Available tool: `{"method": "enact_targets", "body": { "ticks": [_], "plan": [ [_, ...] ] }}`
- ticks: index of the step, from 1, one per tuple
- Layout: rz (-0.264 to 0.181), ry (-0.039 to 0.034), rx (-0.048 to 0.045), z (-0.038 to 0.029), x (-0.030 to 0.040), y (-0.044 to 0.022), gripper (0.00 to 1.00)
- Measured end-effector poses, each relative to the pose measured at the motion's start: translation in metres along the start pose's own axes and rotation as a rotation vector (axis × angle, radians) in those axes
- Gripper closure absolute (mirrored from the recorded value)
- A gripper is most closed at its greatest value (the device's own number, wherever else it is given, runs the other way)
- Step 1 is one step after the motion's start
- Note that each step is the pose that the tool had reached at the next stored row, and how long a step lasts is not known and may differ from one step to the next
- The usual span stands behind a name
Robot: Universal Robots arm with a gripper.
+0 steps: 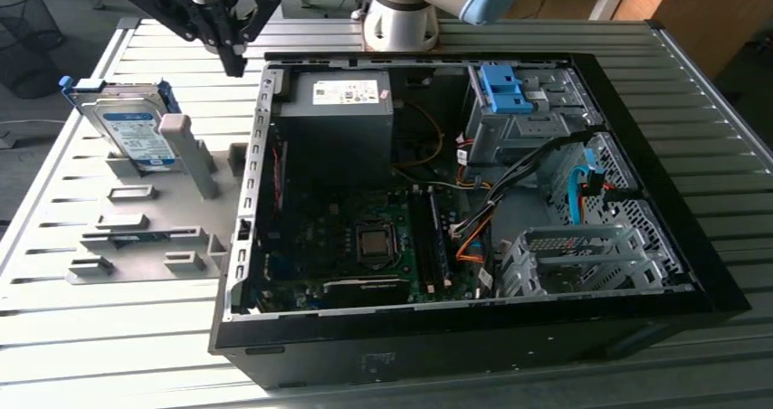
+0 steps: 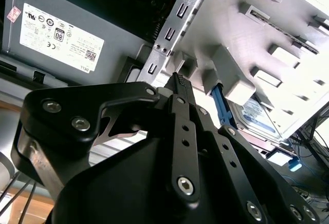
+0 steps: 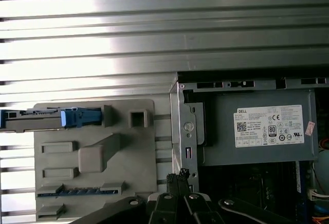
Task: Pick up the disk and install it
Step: 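Reach for the disk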
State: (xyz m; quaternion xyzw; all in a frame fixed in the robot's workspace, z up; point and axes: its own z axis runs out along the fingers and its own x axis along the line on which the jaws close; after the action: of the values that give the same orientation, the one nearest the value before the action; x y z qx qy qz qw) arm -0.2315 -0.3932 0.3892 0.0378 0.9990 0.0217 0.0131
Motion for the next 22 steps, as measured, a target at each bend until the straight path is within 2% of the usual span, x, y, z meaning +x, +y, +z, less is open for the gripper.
{"method": "enact_targets", "body": {
  "ticks": [22],
  "plan": [
    [0.000,-0.0001,-0.0001,0.0001,0.0181,-0.0012,0.89]
  ]
}}
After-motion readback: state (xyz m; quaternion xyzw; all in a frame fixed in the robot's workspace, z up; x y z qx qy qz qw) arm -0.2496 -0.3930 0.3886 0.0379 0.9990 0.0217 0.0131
